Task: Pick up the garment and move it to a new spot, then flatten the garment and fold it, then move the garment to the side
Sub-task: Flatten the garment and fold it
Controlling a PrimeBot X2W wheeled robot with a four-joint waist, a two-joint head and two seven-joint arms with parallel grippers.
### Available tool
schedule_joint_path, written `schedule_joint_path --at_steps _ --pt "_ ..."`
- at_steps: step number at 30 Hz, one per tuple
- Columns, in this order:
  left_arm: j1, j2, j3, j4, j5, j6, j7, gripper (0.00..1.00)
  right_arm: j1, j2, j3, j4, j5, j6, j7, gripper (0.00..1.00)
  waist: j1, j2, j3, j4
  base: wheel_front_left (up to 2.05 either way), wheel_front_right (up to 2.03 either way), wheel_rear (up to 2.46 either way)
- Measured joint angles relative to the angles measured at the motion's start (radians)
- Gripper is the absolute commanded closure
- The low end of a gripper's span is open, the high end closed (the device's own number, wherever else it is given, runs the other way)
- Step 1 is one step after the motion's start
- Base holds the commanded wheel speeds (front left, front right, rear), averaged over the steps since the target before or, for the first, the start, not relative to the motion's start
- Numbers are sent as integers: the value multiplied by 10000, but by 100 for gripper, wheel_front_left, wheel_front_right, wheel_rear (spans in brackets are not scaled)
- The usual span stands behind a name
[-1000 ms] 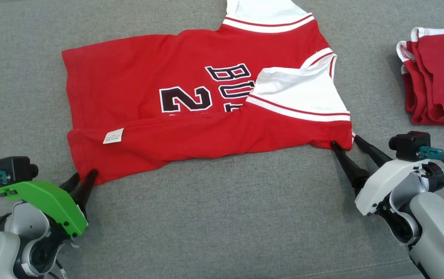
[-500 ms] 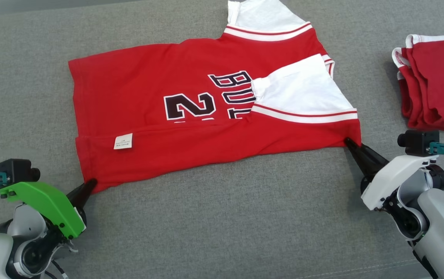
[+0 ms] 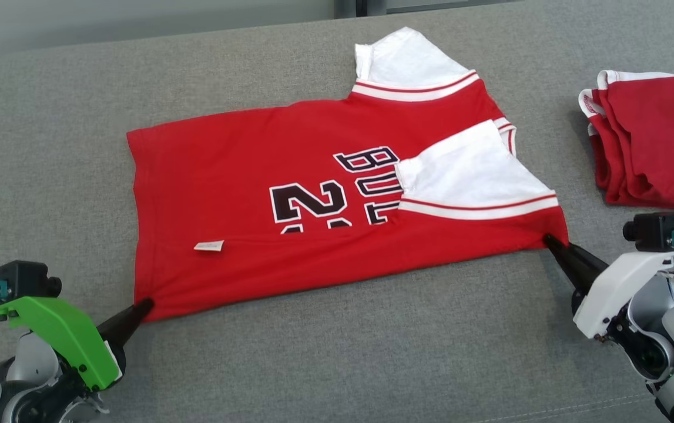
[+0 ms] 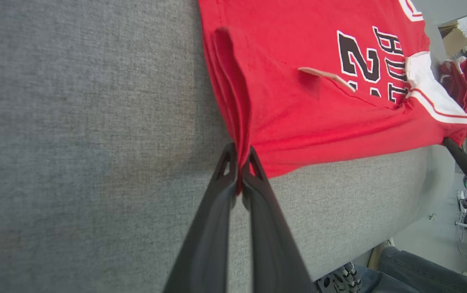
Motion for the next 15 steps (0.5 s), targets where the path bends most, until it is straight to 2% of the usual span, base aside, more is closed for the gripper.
schedule_joint_path --at_steps 7,15 --pt "1014 150 117 -882 -174 12 165 100 925 -368 -46 -761 462 0 385 100 0 0 -27 30 0 0 0" --pt "1549 75 123 -1070 -255 113 150 100 1345 -424 -86 -1135 725 0 543 100 0 0 272 90 0 0 0"
